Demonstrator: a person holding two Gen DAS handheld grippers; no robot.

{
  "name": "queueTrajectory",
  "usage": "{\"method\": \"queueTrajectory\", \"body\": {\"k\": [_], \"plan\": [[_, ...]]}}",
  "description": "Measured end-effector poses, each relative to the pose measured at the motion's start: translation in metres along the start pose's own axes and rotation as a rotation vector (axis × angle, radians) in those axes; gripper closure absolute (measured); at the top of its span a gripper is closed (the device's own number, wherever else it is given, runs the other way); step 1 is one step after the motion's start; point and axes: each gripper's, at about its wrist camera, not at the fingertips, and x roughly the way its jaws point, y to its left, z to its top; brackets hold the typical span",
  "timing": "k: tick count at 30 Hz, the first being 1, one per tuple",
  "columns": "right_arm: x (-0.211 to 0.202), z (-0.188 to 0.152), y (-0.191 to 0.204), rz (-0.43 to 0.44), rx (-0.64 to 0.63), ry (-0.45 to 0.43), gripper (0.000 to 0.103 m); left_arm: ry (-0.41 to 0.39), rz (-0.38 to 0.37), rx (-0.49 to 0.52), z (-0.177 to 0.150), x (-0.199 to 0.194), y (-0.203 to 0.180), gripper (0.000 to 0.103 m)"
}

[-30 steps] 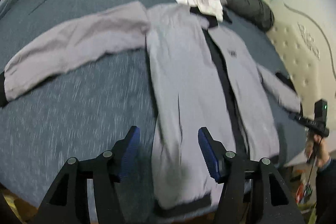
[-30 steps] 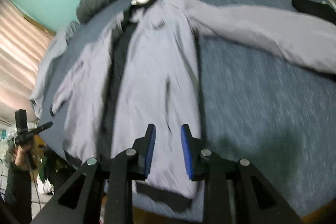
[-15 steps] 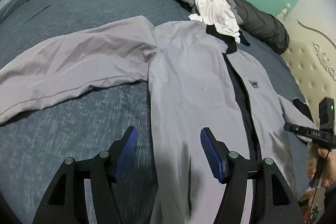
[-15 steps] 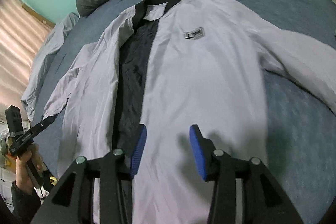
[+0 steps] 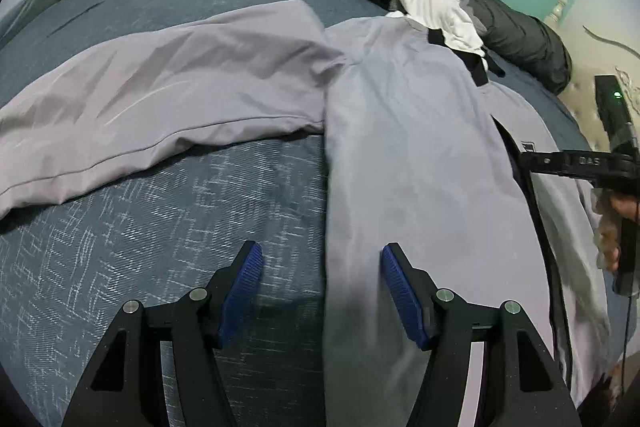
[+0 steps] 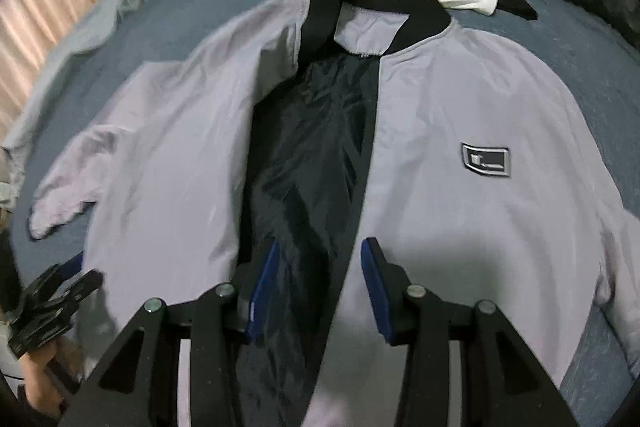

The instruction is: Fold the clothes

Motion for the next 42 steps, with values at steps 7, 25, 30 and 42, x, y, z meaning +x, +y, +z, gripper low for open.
{"method": "queueTrajectory", "body": {"k": [7, 25, 30, 42], "plan": [[0.022, 0.012, 0.030, 0.071, -0.046, -0.027, 0.069, -0.006, -0.012, -0.009, -0.001, 0.000, 0.004, 0.036], [0.043, 0.035, 0.054, 0.176, 0.047, -0.088, 0.073, -0.007, -0.035, -0.023, 0.000, 0.002, 0.002, 0.036], [0.058, 0.058, 0.043, 0.199, 0.147, -0.078, 0.073, -0.005, -0.049, -0.026, 0.001, 0.002, 0.002, 0.036], [0.082, 0.066, 0.065, 0.147, 0.083, -0.096, 0.084, -0.004, -0.056, -0.034, -0.001, 0.003, 0.001, 0.036]]}}
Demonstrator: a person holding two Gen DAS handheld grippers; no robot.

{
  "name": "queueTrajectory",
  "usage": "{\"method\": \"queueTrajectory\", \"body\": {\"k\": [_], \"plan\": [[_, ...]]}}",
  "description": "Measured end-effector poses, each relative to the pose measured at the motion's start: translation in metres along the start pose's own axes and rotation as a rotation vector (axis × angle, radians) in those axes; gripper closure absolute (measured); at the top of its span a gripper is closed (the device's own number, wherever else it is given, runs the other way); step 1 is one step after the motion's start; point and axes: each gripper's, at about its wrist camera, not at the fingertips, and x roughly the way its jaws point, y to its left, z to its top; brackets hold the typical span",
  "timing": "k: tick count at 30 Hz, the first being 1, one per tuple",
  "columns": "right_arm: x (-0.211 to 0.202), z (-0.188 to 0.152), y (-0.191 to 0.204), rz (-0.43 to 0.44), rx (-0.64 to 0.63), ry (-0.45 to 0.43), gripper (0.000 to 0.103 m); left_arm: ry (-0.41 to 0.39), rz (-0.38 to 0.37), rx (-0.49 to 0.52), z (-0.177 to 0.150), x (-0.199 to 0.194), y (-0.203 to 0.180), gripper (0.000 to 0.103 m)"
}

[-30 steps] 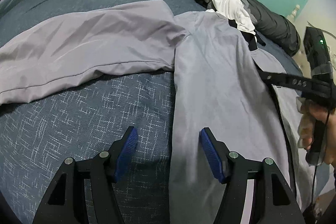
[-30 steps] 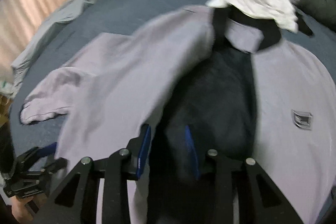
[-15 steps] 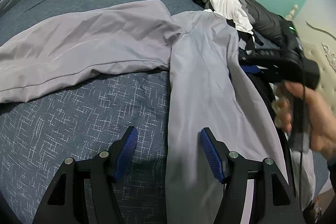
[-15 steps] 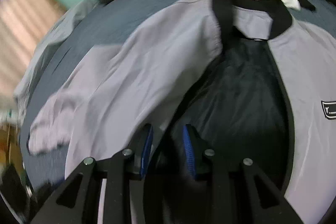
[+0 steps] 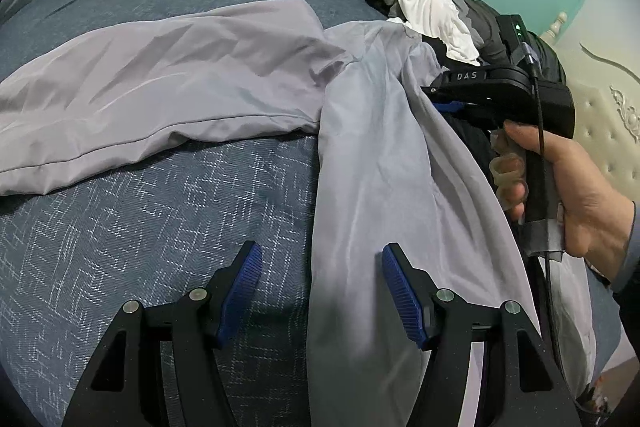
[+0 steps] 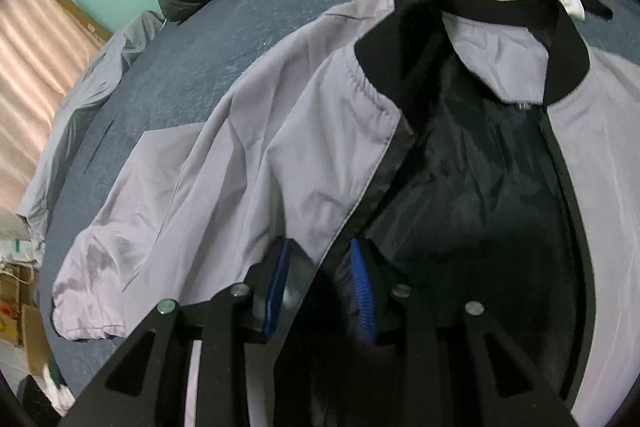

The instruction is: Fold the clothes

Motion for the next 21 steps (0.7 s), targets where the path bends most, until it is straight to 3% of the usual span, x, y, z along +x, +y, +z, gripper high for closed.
{"method": "queueTrajectory", "body": {"k": [1, 3, 8, 14, 21], "plan": [[0.000, 0.000, 0.002, -0.004, -0.017, -0.005, 0.092, -0.001, 0.000, -0.001, 0.000, -0.001, 0.000, 0.036], [-0.002, 0.000, 0.005, -0.014, -0.046, -0.016, 0.100, 0.000, -0.001, -0.004, 0.000, -0.001, 0.002, 0.036], [-0.010, 0.001, -0.003, -0.015, -0.069, -0.033, 0.102, 0.003, -0.004, -0.005, 0.000, -0.001, 0.003, 0.036], [-0.032, 0.004, -0.012, -0.076, -0.087, -0.055, 0.103, 0.004, -0.004, -0.005, 0.001, -0.001, 0.003, 0.036], [-0.047, 0.004, -0.040, -0.299, -0.229, 0.017, 0.103, 0.006, -0.006, -0.002, 0.002, 0.000, 0.000, 0.036]]}}
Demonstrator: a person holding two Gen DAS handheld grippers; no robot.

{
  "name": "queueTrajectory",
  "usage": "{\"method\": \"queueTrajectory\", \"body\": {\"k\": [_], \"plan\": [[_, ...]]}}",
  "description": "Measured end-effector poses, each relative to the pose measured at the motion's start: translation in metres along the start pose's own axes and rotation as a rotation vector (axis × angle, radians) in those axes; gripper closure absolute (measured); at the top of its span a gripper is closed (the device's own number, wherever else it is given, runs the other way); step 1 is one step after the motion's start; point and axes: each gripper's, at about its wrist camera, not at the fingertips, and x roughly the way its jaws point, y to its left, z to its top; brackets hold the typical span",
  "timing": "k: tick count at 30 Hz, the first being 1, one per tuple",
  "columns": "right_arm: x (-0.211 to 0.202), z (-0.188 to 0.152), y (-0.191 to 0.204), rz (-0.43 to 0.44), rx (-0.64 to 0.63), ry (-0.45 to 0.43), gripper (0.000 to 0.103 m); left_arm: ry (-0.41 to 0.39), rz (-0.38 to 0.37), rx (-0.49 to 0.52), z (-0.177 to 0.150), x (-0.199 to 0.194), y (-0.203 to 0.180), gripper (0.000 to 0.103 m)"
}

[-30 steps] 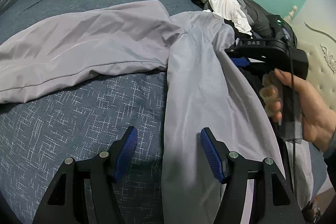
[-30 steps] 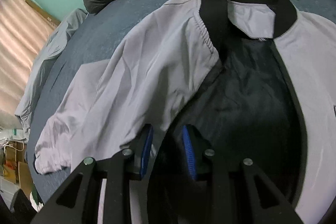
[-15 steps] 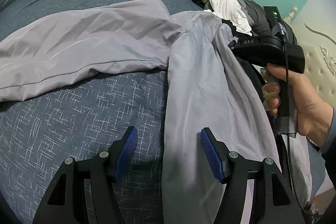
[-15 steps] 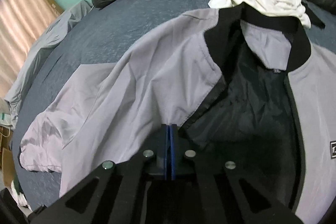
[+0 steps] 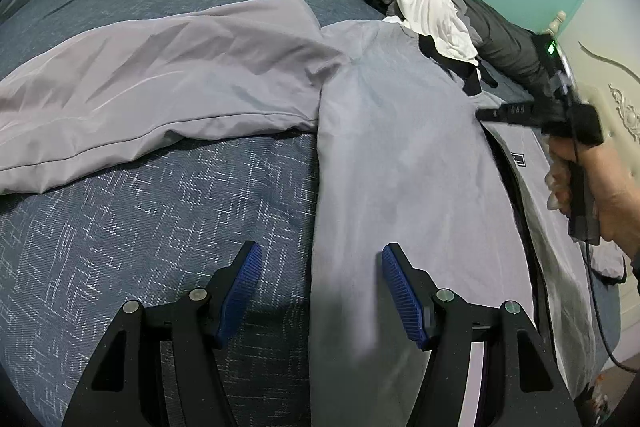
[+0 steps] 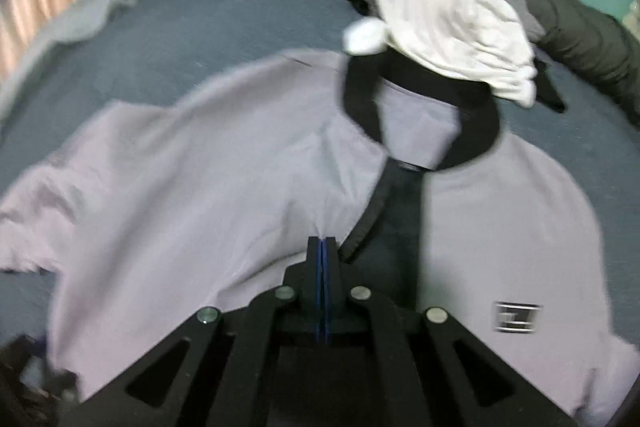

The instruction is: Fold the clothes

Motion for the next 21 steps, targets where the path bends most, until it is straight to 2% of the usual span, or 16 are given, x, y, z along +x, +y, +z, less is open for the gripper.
{"method": "queueTrajectory", "body": {"k": [4, 6, 10, 12, 14, 21], "plan": [[0.016, -0.006, -0.018, -0.018, 0.009, 0.036, 0.103, 0.003, -0.002, -0.004, 0.001, 0.002, 0.000, 0.036], [0.017, -0.003, -0.021, 0.058, 0.049, 0.014, 0.103, 0.005, -0.002, -0.005, 0.001, 0.003, 0.000, 0.036], [0.006, -0.007, -0.045, 0.143, 0.229, -0.078, 0.102, 0.003, -0.003, 0.000, 0.002, 0.004, -0.003, 0.036], [0.008, -0.012, -0.053, 0.177, 0.290, -0.073, 0.102, 0.003, -0.004, 0.000, 0.002, 0.004, -0.003, 0.036], [0.012, -0.021, -0.055, 0.164, 0.296, -0.045, 0.102, 0.003, -0.004, -0.004, 0.002, 0.005, -0.002, 0.036], [0.011, -0.051, -0.035, 0.262, 0.280, -0.024, 0.102, 0.004, -0.005, -0.006, 0.003, 0.005, -0.002, 0.036]]}}
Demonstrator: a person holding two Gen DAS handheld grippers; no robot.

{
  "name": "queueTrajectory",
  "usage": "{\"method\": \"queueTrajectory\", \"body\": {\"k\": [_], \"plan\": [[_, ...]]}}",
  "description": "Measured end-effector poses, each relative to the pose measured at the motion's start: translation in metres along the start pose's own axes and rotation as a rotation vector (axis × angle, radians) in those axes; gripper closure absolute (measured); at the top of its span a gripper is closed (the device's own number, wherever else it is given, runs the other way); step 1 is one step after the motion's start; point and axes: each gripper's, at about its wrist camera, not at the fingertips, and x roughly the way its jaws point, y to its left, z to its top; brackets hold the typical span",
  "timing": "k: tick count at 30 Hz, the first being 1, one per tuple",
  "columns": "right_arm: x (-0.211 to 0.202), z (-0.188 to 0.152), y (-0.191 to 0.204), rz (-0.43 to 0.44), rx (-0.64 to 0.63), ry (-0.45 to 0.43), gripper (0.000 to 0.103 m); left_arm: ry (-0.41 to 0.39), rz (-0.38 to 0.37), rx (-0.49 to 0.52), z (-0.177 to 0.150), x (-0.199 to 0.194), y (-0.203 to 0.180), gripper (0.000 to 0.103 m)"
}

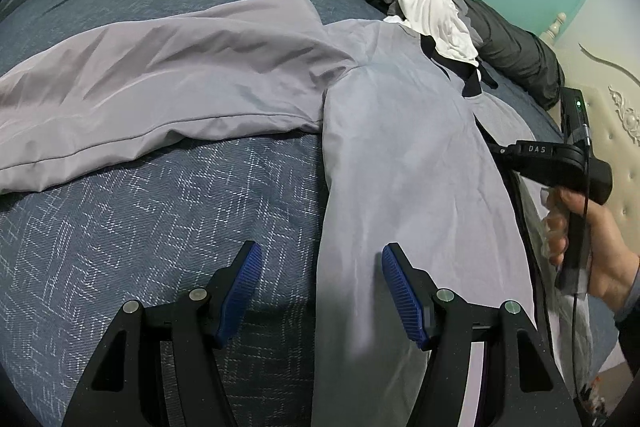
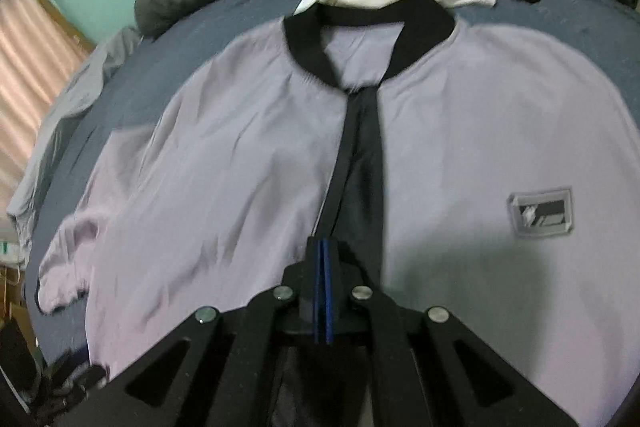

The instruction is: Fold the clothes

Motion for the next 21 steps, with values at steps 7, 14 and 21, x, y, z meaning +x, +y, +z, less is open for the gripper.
{"method": "queueTrajectory", "body": {"k": [7, 14, 21], "plan": [[-0.004, -0.015, -0.014, 0.152, 0.213, -0.012, 0.080, -0.002, -0.005, -0.004, 0.000, -0.001, 0.002, 0.036], [-0.019, -0.033, -0.020, 0.179, 0.238, -0.052, 0.063, -0.002, -0.006, 0.000, 0.001, -0.002, 0.001, 0.036], [-0.013, -0.042, 0.004, 0.099, 0.136, 0.001, 0.063, 0.000, -0.005, 0.007, 0.001, -0.002, -0.002, 0.036]]}}
